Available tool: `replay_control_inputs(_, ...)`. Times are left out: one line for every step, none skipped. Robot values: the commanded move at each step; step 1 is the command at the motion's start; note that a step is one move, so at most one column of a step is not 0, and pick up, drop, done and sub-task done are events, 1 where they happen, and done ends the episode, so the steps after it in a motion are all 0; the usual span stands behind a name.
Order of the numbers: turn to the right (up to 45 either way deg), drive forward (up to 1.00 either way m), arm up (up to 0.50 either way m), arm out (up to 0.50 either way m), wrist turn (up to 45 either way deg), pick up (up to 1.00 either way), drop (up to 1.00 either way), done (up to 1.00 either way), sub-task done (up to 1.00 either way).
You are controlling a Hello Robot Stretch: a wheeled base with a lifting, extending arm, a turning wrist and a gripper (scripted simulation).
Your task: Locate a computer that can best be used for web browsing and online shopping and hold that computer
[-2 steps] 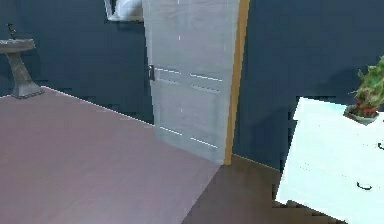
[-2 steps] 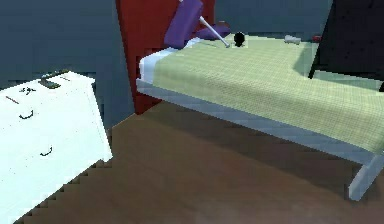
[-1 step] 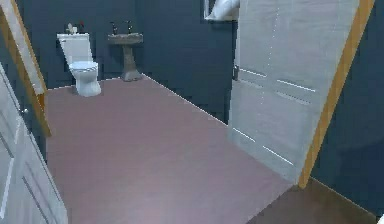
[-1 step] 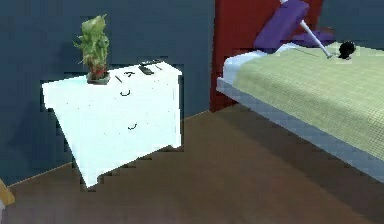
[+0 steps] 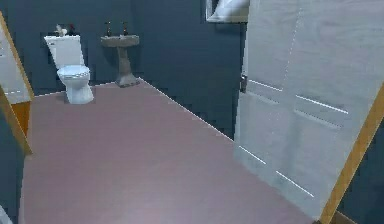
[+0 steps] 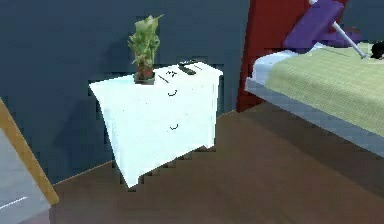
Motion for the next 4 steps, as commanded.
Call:
replay_control_inputs(-21.0,0.0,0.0,0.0,0.0,0.0,0.0,0.0,0.0)
replay_control_inputs(0.0,0.05,0.0,0.0,0.0,0.0,0.0,0.0,0.0)
replay_control_inputs(-6.0,0.0,0.0,0.0,0.0,0.0,0.0,0.0,0.0)
replay_control_inputs(0.0,1.0,0.0,0.0,0.0,0.0,0.0,0.0,0.0)
